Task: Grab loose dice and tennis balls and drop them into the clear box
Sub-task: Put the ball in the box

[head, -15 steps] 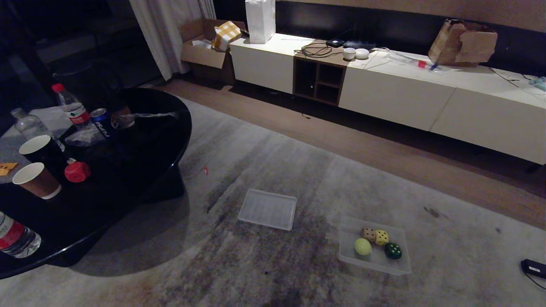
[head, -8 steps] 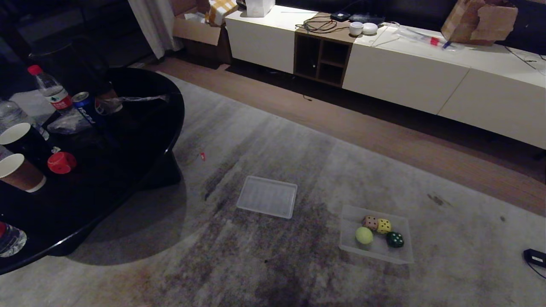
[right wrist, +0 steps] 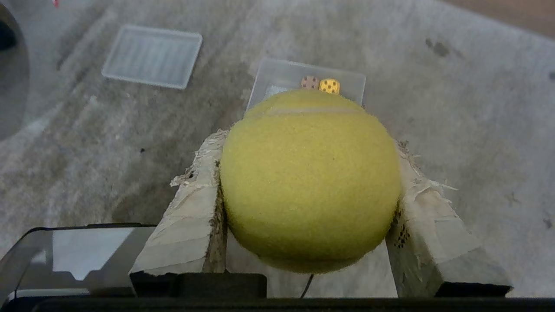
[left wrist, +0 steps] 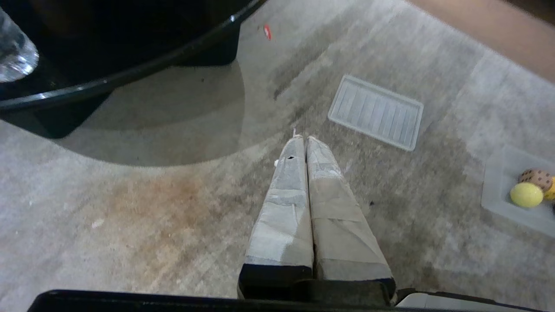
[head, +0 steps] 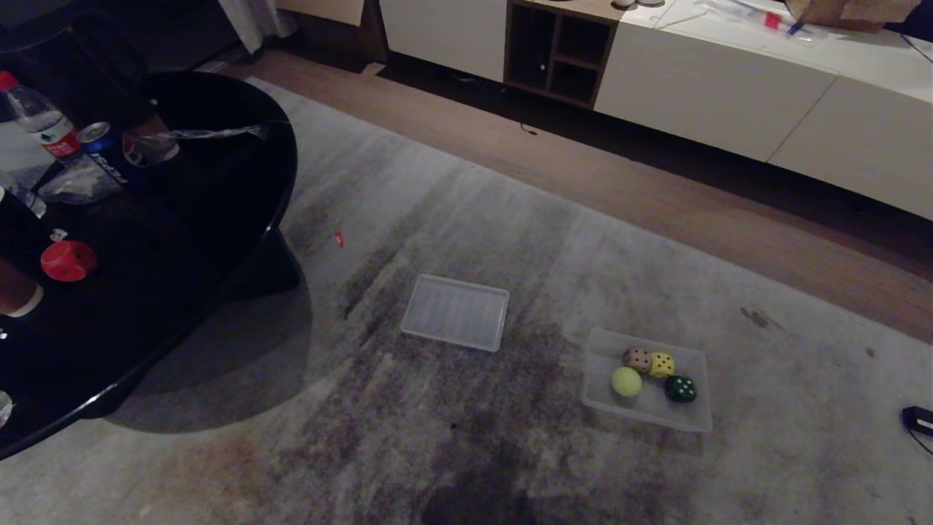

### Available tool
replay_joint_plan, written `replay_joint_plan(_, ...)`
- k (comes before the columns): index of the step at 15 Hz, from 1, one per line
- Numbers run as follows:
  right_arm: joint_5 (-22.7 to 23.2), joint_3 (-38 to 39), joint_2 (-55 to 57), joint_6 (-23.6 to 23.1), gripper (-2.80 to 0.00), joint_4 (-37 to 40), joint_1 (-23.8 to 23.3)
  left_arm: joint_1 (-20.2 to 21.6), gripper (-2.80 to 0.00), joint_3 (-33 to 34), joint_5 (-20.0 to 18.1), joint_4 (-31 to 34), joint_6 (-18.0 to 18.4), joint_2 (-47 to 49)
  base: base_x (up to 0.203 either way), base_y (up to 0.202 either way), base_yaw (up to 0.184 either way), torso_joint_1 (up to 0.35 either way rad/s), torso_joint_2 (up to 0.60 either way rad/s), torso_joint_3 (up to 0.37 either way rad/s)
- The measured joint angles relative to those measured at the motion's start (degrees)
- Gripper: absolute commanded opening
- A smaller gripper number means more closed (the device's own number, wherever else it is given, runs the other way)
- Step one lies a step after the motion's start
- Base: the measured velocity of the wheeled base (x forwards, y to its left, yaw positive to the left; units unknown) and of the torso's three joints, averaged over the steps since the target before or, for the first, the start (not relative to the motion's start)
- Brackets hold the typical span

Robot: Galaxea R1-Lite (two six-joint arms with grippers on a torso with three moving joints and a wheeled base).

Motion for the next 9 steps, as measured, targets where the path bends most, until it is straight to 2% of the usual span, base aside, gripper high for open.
replay_joint_plan(9, 0.0, 0.0, 0.1, 0.0, -2.8, 0.0, 0.0, 0.0, -2.8, 0.0, 0.0, 0.0, 0.0, 0.0, 0.0, 0.0, 0.0, 0.002, 0.0, -0.196)
